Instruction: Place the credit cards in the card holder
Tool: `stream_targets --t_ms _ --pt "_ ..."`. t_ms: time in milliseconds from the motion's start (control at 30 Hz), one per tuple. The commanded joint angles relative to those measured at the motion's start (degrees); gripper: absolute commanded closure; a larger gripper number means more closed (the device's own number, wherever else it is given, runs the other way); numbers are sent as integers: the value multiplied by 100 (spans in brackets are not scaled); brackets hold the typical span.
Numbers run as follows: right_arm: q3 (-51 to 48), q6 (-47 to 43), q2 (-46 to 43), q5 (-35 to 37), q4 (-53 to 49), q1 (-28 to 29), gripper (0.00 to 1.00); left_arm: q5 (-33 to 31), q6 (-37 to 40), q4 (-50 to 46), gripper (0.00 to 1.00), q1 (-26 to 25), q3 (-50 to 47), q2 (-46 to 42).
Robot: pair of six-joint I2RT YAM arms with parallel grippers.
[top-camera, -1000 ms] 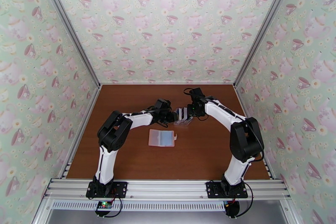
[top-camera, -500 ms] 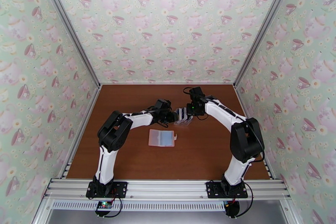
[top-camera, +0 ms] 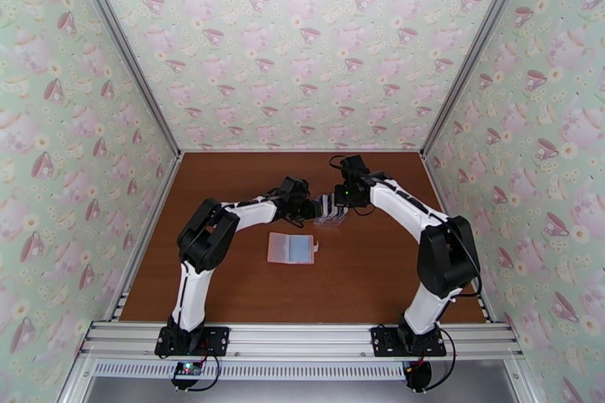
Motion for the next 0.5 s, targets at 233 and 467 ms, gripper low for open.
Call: stream_targets --t_ms 233,467 --pt "158 193 -462 307 -109 60 96 -126 335 -503 58 -65 530 -132" --pt "111 244 -653 403 -135 62 100 -286 496 -716 58 -59 559 -376"
